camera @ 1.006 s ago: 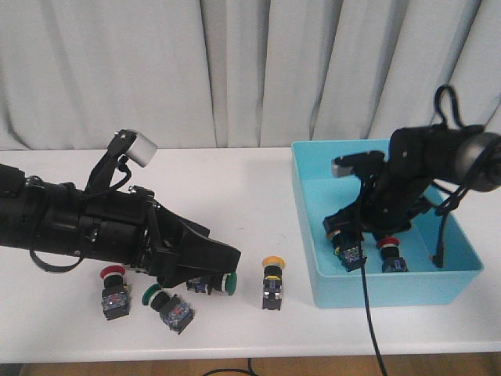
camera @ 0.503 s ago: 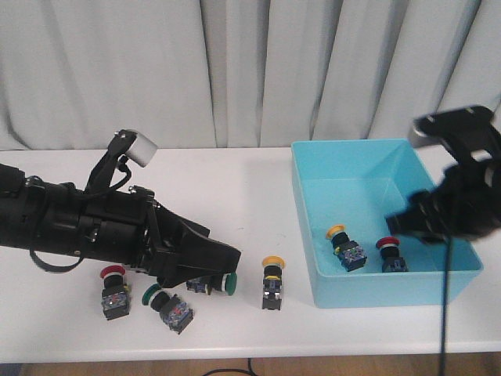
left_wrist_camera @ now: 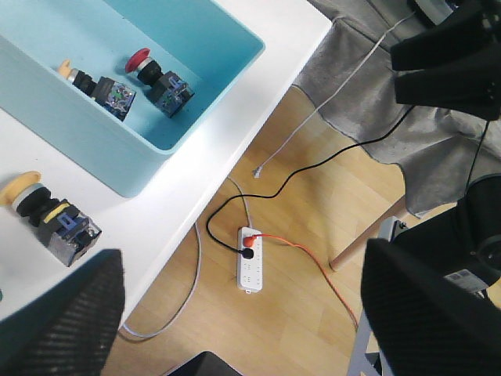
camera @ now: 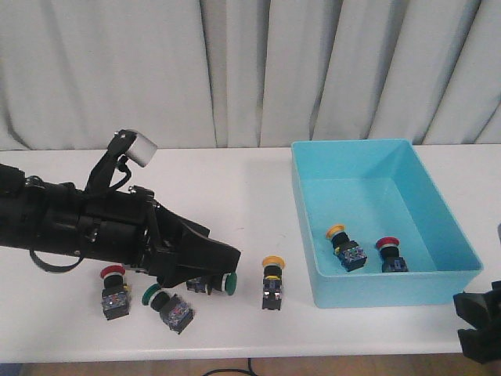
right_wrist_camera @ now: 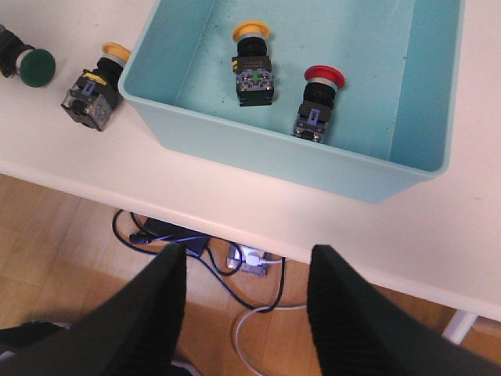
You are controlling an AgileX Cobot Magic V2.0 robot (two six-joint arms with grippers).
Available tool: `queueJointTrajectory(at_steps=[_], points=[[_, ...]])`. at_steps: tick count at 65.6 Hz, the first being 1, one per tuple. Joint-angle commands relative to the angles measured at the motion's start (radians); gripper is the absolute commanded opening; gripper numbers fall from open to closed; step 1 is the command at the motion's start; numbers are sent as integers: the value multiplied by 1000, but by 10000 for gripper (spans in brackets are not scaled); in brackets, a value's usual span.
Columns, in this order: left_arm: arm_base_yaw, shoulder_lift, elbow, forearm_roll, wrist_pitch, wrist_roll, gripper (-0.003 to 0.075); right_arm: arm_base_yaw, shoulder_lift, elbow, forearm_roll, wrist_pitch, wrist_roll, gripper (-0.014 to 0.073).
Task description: Pick red and yellow buttons and place in box
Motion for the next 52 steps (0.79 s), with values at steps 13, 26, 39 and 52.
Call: queueJointTrajectory(at_steps=[13,26,39,52], points=[[-3,-26,-27,-56,20,2,575,-4,-104,49,-13,-115,-7,346],[-3,-26,-27,-55,18,2,411,-4,-105,57,-13,-134,-7,262],[-3,-26,-27,-55,17,2,183,-4,-105,57,-13,-137,-7,108],[-3,-26,-27,-55,17,2,20,-4,-105,57,-13,-137,-7,-11]])
